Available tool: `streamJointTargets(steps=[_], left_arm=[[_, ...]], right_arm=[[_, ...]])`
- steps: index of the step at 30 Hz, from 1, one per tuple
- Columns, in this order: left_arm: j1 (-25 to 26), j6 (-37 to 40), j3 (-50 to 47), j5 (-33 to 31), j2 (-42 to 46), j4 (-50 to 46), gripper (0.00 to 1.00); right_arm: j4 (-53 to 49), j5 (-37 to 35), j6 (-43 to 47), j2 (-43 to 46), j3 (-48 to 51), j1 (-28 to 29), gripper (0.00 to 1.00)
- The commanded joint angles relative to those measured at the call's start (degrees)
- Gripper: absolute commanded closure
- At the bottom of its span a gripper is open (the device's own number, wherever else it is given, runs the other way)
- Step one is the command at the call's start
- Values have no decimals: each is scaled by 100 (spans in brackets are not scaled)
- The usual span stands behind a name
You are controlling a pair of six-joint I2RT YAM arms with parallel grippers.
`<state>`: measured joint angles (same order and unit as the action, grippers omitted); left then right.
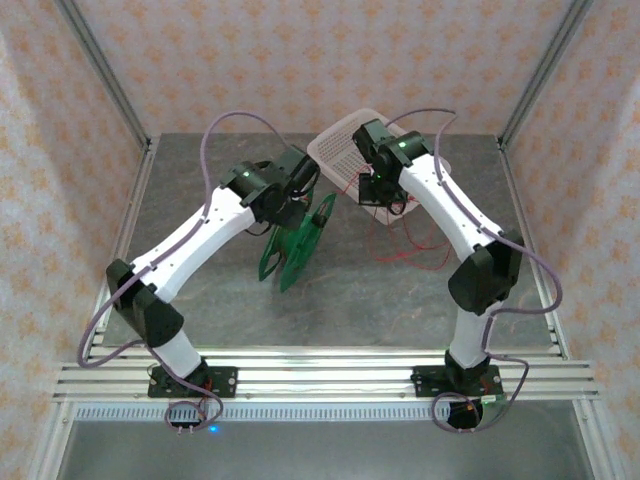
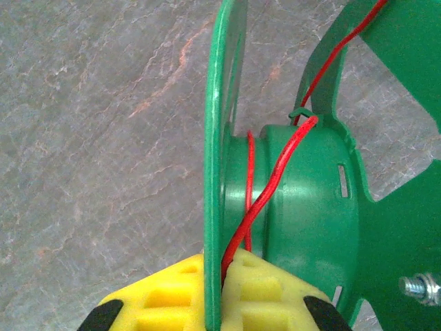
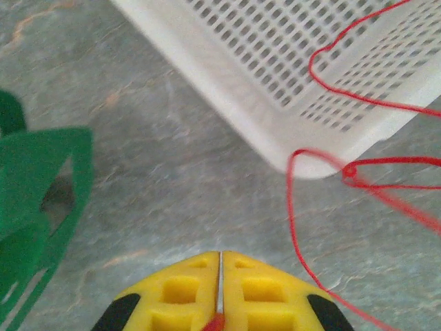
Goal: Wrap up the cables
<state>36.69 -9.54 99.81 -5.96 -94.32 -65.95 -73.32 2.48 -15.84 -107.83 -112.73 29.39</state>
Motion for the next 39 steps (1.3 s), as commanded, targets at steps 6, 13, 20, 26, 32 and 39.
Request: streamJointTargets(steps=[6,13,20,26,32,39], left_arm=[[-413,-136,109,-773,276,19,100],[-679,-69,471,-1702,-93,197,100],[-658,-109,328,-1937,-225,606,100],[-483,-229,-165,-1516,-43,991,100],[-311,-358,-486,-1405,-69,1076,100],[-511,-935,-316,-1532,-127,920,100]], right_arm=[[-101,-754,789,-54,498,221,100],[121,836,1054,943,1145,331,100],[327,2647,596,1174,905,340,100],[595,2960,-59,761,328,333,100],[285,2564,-172,262,-700,264,100],[490,3166,-66,741,97,861,100]])
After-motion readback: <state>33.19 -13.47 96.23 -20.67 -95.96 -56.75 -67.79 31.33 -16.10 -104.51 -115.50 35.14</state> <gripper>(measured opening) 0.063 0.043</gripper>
